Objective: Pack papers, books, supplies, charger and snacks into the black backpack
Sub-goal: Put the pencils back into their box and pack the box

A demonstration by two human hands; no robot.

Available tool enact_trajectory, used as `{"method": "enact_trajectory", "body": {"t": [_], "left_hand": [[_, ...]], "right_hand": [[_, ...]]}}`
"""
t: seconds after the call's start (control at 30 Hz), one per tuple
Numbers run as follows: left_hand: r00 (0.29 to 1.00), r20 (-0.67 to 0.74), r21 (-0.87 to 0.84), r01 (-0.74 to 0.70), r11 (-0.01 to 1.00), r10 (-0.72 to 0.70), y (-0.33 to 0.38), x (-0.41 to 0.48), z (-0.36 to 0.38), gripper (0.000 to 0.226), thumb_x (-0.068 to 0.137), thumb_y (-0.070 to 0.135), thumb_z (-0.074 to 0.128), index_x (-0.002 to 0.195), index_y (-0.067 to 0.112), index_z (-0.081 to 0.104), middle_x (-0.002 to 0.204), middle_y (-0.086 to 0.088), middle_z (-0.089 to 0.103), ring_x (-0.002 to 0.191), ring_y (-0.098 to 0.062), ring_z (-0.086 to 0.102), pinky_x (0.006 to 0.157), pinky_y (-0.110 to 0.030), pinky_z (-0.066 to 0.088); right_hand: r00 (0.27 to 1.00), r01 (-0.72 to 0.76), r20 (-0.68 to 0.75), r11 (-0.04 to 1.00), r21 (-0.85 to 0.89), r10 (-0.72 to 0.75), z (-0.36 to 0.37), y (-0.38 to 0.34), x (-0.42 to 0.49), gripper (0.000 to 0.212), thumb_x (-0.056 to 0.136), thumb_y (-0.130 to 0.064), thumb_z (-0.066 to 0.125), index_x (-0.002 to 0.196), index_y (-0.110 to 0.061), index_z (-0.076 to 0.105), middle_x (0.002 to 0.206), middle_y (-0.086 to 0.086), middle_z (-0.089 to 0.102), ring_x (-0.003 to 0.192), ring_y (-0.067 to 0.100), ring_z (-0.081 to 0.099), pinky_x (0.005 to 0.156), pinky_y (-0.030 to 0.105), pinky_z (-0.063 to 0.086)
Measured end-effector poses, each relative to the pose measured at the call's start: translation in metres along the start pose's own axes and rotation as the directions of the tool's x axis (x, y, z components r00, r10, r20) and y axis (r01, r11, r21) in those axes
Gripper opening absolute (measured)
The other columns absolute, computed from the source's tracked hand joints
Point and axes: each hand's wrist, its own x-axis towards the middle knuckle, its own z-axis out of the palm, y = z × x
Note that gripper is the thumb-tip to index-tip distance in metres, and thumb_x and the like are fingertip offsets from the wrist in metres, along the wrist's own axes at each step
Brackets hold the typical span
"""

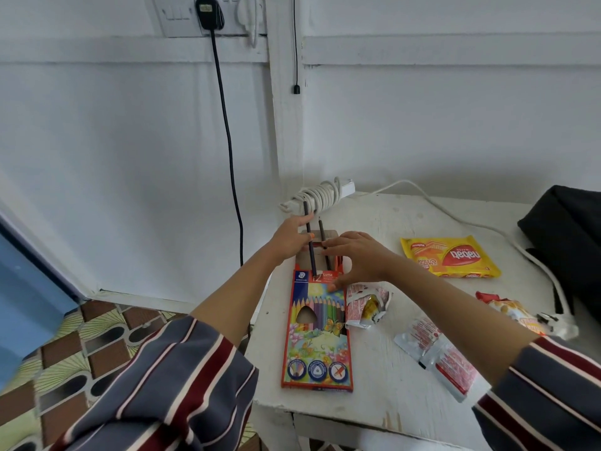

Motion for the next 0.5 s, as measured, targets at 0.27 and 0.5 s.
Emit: {"method": "enact_trajectory", "body": {"t": [0.27,0.5], "left_hand": [[1.000,0.006,0.006,0.000,1.000,0.000,0.0044,-0.0029,0.0020,0.054,0.094,0.002,0.048,0.144,0.014,0.032,0.152,-0.009,0.028,0.122,-0.021,0.045,0.084,-0.019,0.043],[1.000,0.017,-0.012,-0.012,1.000,0.012,0.0056,-0.0060,0.0023,0.053,0.094,0.001,0.047,0.143,0.013,0.033,0.146,-0.010,0.036,0.082,-0.002,0.050,0.065,-0.006,0.044]], "right_hand": [[0.996,-0.007,0.087,1.000,0.014,0.005,-0.0003,-0.0001,0.0015,0.082,0.077,-0.062,0.059,0.145,-0.027,0.031,0.155,-0.006,0.021,0.144,0.017,0.013,0.116,0.041,0.003],[1.000,-0.017,0.025,0.999,0.028,0.016,0.0011,-0.0004,0.0007,0.088,0.073,-0.062,0.064,0.145,-0.022,0.032,0.152,-0.001,0.028,0.140,0.019,0.021,0.113,0.038,0.014]]}}
